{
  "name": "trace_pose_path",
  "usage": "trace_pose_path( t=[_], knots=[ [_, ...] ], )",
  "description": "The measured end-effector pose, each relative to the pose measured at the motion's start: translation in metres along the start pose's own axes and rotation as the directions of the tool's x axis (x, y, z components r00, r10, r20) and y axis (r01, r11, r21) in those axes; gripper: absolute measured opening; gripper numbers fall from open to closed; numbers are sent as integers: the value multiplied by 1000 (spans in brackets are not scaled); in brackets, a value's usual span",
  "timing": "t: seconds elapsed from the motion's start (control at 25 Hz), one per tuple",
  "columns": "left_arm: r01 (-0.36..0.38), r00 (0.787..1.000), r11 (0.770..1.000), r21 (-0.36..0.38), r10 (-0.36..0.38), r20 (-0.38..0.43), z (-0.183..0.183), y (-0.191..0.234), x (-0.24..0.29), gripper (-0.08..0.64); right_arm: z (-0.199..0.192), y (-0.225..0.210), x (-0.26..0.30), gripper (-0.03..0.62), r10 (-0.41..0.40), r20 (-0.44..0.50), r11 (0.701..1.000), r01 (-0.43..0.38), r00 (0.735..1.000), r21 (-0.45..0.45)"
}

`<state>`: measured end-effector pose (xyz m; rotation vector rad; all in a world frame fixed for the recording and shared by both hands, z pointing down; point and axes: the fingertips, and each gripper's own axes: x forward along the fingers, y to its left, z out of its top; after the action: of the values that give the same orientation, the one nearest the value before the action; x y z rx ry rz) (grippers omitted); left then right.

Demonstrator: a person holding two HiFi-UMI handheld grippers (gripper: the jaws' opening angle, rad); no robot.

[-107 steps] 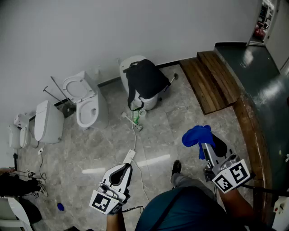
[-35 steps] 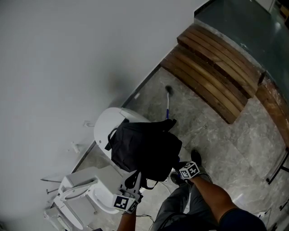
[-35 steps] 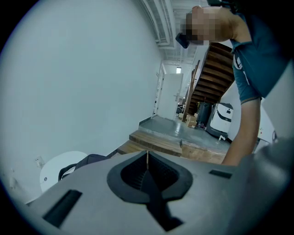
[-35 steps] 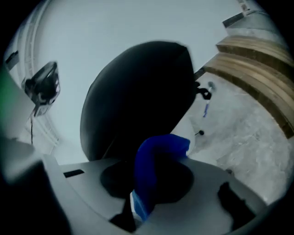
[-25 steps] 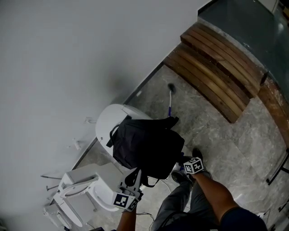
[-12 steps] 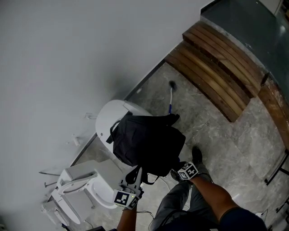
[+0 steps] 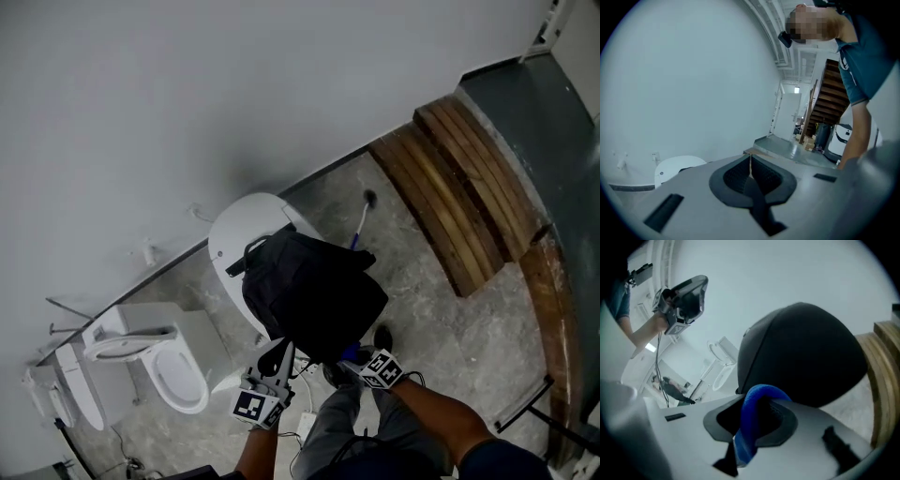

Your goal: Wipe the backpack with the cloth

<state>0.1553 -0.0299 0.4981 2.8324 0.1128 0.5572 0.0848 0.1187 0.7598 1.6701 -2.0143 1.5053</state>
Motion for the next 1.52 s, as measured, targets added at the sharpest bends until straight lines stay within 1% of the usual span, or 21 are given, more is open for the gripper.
trace_pose_path(
  t=[0.08, 0.24, 0.32, 0.4, 0.48, 0.56, 0.64, 0.68, 0.76, 0.8, 0.88, 0.96, 1.0, 1.04, 1.08, 1.12, 1.2, 1.32, 1.36, 1.4, 1.52],
  knots=[
    [-73, 996, 996, -57, 75, 45, -4, 13, -24, 15, 36, 2, -15, 63, -6, -16, 990, 4, 1000, -138],
    [-192, 973, 971, -140, 207, 101, -19, 59, -85, 15, 109, 3, 9, 64, -97, -54, 936, 72, 994, -345],
    [-264, 951, 946, -189, 288, 115, -37, 80, -119, 15, 122, 2, 35, 64, -139, -135, 887, 63, 981, -458],
    [-350, 911, 899, -264, 392, 126, -58, 91, -149, 15, 122, 15, 46, 63, -140, -237, 806, -28, 961, -591],
    [-417, 868, 849, -324, 478, 133, -77, 101, -176, 15, 120, 50, 53, 63, -107, -327, 689, -167, 939, -705],
    [-464, 832, 810, -359, 538, 139, -95, 114, -204, 15, 121, 78, 78, 64, -136, -375, 547, -246, 917, -800],
    [-501, 797, 775, -384, 586, 143, -109, 122, -228, 15, 133, 81, 114, 64, -266, -374, 385, -258, 888, -886],
    [-516, 781, 759, -397, 607, 147, -114, 124, -238, 15, 143, 75, 132, 64, -351, -367, 289, -274, 861, -918],
    [-539, 750, 729, -421, 643, 154, -121, 124, -254, 15, 161, 57, 164, 64, -519, -369, 85, -383, 771, -920],
    [-549, 735, 715, -432, 659, 157, -125, 123, -259, 15, 162, 49, 173, 64, -588, -385, 10, -470, 711, -883],
    [-571, 704, 685, -453, 692, 159, -133, 117, -268, 15, 140, 40, 175, 64, -684, -428, -100, -657, 591, -747],
    [-590, 679, 655, -471, 719, 149, -143, 109, -276, 15, 95, 36, 158, 64, -737, -460, -202, -810, 496, -550],
    [-598, 668, 639, -483, 731, 139, -149, 107, -280, 15, 70, 35, 147, 64, -751, -482, -223, -860, 452, -459],
    [-604, 658, 624, -496, 741, 130, -154, 106, -283, 15, 49, 33, 137, 64, -758, -505, -225, -893, 412, -390],
    [-608, 650, 610, -508, 750, 123, -159, 104, -285, 15, 33, 30, 129, 64, -761, -521, -224, -911, 385, -346],
    [-611, 642, 599, -518, 757, 119, -162, 102, -287, 15, 24, 27, 125, 64, -764, -525, -230, -919, 374, -320],
    [-613, 629, 583, -533, 769, 117, -165, 96, -289, 15, 25, 21, 128, 64, -771, -507, -260, -917, 386, -302],
    [-609, 626, 574, -547, 772, 113, -169, 89, -289, 15, 63, 14, 159, 63, -777, -449, -299, -886, 442, -354],
    [-607, 630, 577, -547, 768, 111, -170, 88, -288, 15, 84, 11, 174, 63, -778, -432, -286, -869, 457, -404],
    [-605, 635, 580, -545, 765, 109, -170, 88, -288, 15, 107, 10, 189, 63, -779, -419, -256, -847, 466, -466],
    [-605, 638, 581, -544, 763, 105, -175, 88, -290, 15, 170, 13, 227, 63, -788, -390, -147, -761, 476, -632]
  ],
)
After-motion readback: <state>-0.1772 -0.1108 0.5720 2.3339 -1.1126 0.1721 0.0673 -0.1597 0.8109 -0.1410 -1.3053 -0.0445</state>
